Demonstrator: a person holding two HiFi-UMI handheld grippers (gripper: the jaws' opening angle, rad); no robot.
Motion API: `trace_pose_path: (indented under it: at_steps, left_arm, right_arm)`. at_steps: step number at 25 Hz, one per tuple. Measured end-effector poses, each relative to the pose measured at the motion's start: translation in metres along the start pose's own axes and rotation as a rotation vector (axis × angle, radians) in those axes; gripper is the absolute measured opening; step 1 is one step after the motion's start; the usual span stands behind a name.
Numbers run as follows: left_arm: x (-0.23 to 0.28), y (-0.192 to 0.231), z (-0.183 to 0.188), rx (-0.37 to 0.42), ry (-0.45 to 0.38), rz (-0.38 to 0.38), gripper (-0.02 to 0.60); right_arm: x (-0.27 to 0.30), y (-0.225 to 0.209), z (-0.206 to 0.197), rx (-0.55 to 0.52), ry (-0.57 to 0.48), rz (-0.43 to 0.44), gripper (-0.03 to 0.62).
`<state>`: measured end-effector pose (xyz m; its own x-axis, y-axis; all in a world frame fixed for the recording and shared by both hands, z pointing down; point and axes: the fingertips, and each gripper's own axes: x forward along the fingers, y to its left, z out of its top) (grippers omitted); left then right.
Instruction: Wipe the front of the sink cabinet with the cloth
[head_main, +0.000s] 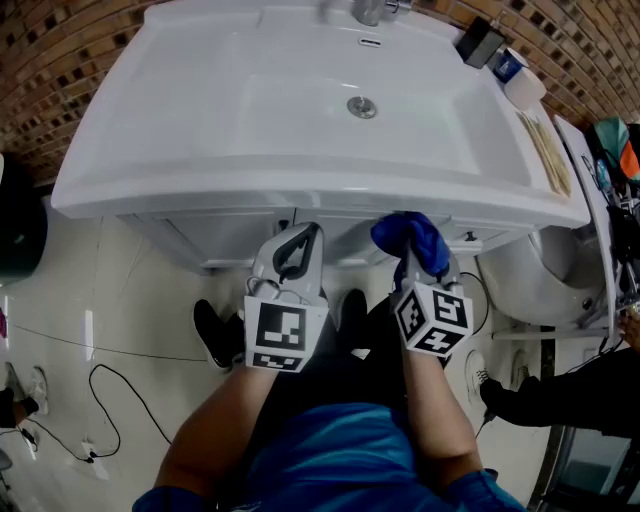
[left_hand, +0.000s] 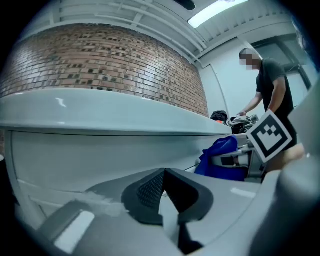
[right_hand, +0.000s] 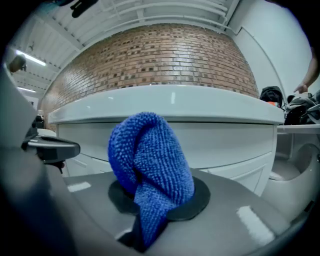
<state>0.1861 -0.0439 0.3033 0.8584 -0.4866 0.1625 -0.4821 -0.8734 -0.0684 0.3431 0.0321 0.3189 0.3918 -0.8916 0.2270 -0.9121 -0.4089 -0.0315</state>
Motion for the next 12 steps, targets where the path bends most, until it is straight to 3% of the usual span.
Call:
trace_pose_path:
  at_steps: [12]
  left_arm:
    - [-0.088,0.127,-0.019,-0.072,0.012,0.28,0.002]
  right_arm:
    - [0.012,0.197,0.005,-0.106,-0.015,0.37,0.072]
